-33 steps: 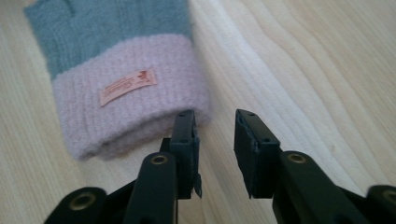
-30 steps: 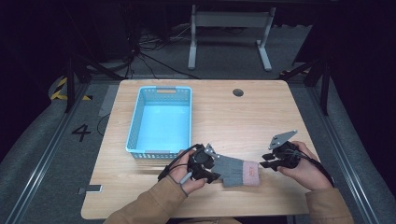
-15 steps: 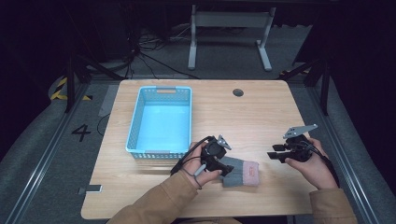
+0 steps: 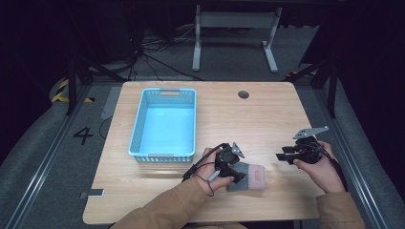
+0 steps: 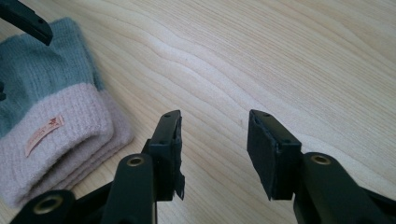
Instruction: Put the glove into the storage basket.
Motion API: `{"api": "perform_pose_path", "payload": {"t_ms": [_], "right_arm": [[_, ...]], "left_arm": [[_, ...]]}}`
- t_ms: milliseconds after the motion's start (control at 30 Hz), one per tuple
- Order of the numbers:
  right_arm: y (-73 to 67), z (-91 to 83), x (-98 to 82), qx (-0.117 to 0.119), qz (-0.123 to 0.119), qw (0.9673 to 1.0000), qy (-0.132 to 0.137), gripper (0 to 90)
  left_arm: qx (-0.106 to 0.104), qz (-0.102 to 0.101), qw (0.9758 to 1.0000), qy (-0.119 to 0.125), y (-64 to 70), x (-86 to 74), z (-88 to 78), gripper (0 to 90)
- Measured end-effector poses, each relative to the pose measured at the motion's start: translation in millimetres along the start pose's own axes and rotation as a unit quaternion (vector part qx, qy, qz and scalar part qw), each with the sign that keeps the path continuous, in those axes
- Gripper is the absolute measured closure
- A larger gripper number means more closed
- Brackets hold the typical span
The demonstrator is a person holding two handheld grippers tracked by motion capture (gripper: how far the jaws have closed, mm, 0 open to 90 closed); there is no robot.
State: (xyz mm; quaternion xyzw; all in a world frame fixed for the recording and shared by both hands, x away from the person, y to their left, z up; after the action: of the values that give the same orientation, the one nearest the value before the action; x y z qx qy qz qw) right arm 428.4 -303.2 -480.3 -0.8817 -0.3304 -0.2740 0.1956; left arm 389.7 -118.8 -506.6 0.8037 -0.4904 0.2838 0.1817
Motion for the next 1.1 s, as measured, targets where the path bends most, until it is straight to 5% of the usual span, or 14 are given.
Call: {"api": "perform_pose_path", "payload": {"t_ms": [133, 667, 833, 1100], "right_arm": [[0.8, -0.8, 0.2, 0.001, 0.003, 1.0, 0.004, 55.4], [-1.2, -0.5, 1.2, 0.008, 0.001, 0.9999, 0.01, 54.5], [-2.6, -1.2, 2.1, 0.009, -0.002, 0.9999, 0.012, 54.5], [-4.5, 0.8, 2.1, 0.015, -0.005, 0.9998, 0.01, 53.7]], "left_arm": [[0.002, 0.023, 0.9997, 0.006, 1.8, 0.5, 3.8, 31.2], [0.007, 0.034, 0.9992, -0.018, 5.2, -4.9, 16.8, 22.9], [0.024, 0.045, 0.9984, -0.026, 4.5, -8.5, 12.0, 22.2], [0.016, 0.052, 0.998, -0.031, 7.9, -13.1, 15.7, 19.2]]}}
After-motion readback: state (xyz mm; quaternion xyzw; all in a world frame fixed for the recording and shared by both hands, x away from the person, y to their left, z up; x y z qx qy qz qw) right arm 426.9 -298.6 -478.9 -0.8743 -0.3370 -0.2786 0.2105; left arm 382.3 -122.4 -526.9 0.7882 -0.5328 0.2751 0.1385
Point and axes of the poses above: each handheld gripper's, and its own axes: z roughly forward along the jaws, x roughly out of its top, y roughly to its right, the point moved 10 cm from there along z, roughly forward along the jaws, and after that the axes turned 8 degrees about x, right-handed, at the moved point
